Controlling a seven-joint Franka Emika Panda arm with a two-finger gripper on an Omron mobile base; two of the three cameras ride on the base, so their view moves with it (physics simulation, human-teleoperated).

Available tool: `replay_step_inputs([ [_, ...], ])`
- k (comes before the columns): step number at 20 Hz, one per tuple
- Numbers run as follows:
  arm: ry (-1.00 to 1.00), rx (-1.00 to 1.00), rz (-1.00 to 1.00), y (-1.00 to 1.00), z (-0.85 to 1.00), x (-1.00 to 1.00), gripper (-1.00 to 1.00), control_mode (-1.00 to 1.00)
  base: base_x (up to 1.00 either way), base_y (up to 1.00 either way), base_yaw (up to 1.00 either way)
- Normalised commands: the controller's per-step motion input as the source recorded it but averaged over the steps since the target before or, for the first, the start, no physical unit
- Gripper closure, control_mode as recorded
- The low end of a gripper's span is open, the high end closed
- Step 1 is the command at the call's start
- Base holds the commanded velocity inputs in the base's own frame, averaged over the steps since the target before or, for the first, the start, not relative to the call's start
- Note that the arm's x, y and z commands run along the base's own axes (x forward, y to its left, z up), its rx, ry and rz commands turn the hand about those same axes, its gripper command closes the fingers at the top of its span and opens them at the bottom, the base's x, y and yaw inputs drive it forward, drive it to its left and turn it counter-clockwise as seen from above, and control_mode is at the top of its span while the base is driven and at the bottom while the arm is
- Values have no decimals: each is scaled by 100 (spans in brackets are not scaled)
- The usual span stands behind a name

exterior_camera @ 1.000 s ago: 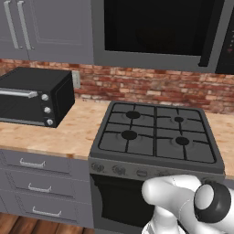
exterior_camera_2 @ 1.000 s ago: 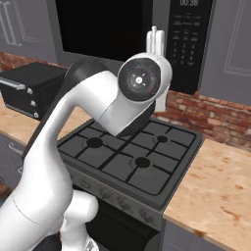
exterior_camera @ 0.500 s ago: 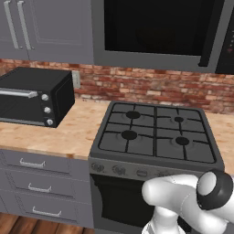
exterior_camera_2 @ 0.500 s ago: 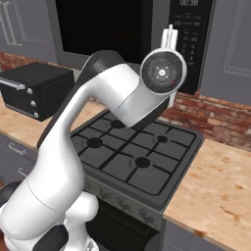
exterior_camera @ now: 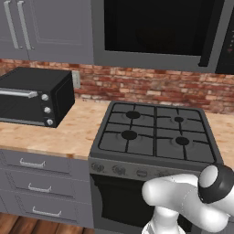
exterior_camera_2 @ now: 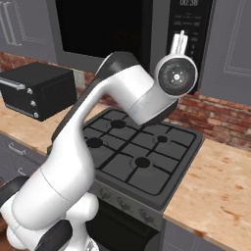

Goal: Place the bowl containing the fish and corn in the microwave. Close the microwave door and press the start button to microwave the meal.

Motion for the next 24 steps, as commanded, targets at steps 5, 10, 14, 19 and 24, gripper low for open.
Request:
replay_step_inputs([
  [5,-2,1,0,-14,-1,27,100,-100,0,0,0],
  [10,-4,0,0,-10,0,15,100,-100,0,0,0],
  [14,-1,0,0,-16,0,20,100,-100,0,0,0],
  [19,0,0,0,-15,-2,27,100,-100,0,0,0],
  [24,0,0,0,-18,-9,27,100,-100,0,0,0],
])
